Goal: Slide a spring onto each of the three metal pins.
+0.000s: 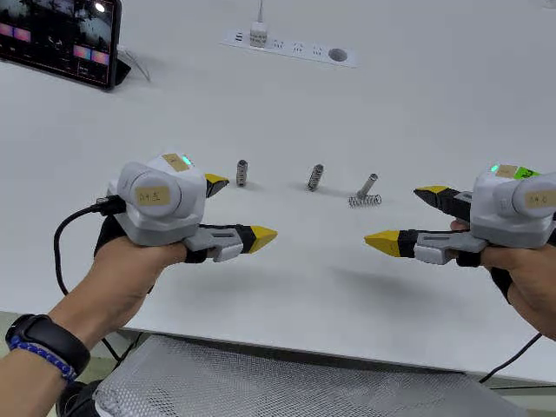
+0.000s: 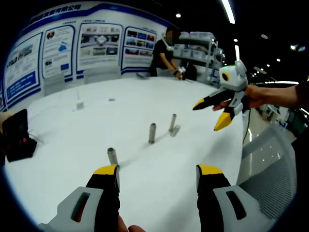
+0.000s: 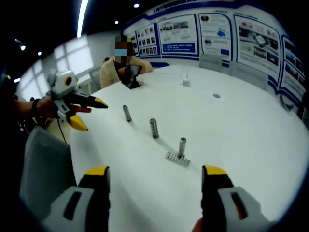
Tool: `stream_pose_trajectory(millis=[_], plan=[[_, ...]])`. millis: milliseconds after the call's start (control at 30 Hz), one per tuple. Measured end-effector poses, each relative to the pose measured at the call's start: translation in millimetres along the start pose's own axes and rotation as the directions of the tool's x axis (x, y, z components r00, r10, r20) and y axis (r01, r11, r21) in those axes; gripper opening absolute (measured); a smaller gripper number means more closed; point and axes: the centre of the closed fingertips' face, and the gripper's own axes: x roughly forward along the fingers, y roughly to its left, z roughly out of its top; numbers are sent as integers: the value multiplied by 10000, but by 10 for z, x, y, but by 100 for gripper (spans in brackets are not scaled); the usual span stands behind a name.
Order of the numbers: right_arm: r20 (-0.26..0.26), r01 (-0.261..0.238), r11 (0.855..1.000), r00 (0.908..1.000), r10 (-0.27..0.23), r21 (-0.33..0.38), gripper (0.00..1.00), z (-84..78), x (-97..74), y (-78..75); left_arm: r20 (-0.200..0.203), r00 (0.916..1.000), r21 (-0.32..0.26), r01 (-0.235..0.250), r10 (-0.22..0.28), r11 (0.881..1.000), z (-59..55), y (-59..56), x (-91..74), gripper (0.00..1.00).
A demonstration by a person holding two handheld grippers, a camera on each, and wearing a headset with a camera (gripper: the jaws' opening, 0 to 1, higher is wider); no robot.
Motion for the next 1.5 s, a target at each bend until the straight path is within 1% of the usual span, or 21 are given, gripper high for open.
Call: stream_pose_trajectory(millis=[100,200,300,367,467,600,700,767,900,967,1200,1333,1500], plan=[[-57,37,10000,10000,-37,62,80,-46,-22,5,-23,9999,56,116,-116,9999,13,-67,49,65],[-55,71,9998,10000,-70,187,80,-72,-54,1,-62,9992,249,409,-407,9989,32,-213,107,66],[-1,103,9996,9999,-103,254,81,-80,-92,9,-115,9980,317,619,-616,9976,31,-317,171,66],[18,118,9995,9999,-118,289,81,-94,-116,16,-170,9970,394,764,-758,9963,28,-379,222,66],[-12,153,9993,9999,-153,354,81,-138,-140,14,-201,9955,430,932,-924,9947,39,-439,291,66],[-34,201,9988,9998,-200,455,81,-190,-185,22,-241,9935,574,1126,-1114,9920,77,-487,388,65],[-54,202,9982,9998,-199,569,81,-243,-218,42,-242,9914,723,1297,-1283,9889,126,-521,491,65],[-68,168,9977,9998,-164,662,81,-274,-234,53,-254,9903,718,1380,-1365,9878,146,-531,553,65],[-55,172,9962,9998,-168,859,81,-333,-271,75,-166,9865,720,1637,-1630,9839,219,-645,683,65],[-56,154,9954,9999,-149,942,81,-366,-289,91,-193,9850,789,1727,-1717,9818,232,-696,756,64],[-79,148,9937,9999,-140,1112,81,-446,-350,112,-316,9796,816,2006,-1986,9763,255,-811,980,64],[-99,163,9928,9998,-152,1185,81,-484,-356,84,-458,9792,894,2012,-1978,9755,252,-818,1075,64],[-96,124,9922,9999,-113,1239,80,-498,-360,103,-571,9804,890,1932,-1887,9771,255,-789,1194,63]])
